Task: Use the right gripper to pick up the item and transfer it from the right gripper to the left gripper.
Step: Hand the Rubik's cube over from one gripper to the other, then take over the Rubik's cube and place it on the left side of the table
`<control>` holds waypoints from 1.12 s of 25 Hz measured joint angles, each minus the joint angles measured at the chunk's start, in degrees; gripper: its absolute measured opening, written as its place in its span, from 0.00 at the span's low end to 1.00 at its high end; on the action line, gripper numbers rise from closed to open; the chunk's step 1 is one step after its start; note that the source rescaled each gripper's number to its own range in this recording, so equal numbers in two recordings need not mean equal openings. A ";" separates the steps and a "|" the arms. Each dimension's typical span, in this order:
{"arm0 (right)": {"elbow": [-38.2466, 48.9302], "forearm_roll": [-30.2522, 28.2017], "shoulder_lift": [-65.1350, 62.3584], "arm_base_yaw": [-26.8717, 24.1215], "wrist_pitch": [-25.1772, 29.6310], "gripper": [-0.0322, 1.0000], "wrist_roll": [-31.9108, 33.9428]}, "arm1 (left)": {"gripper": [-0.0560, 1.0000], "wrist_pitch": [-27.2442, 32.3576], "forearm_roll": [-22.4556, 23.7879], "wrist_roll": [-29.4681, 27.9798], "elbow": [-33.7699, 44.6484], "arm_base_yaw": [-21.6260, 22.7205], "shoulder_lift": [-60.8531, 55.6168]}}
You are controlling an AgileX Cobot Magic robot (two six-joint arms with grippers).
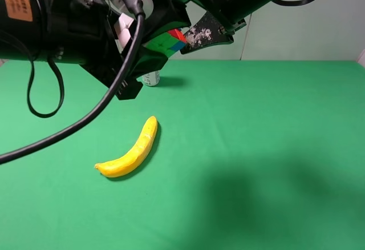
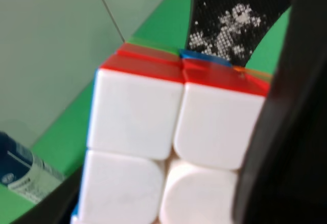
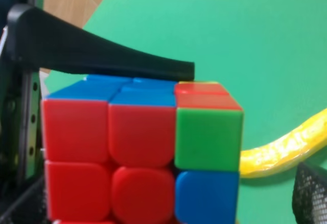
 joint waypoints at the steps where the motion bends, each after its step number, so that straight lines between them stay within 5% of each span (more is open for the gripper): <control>1: 0.00 -0.05 0.00 0.00 0.37 0.97 0.00 | 0.06 1.10 -0.05 -0.07 0.00 0.00 0.00; 16: 0.12 -0.72 0.00 0.17 2.41 1.00 0.00 | 0.06 5.10 -0.05 -0.56 6.02 0.00 0.00; 28: 0.12 -20.32 -3.09 0.17 3.33 1.00 3.88 | 0.06 4.92 -0.05 -0.56 6.29 0.00 0.00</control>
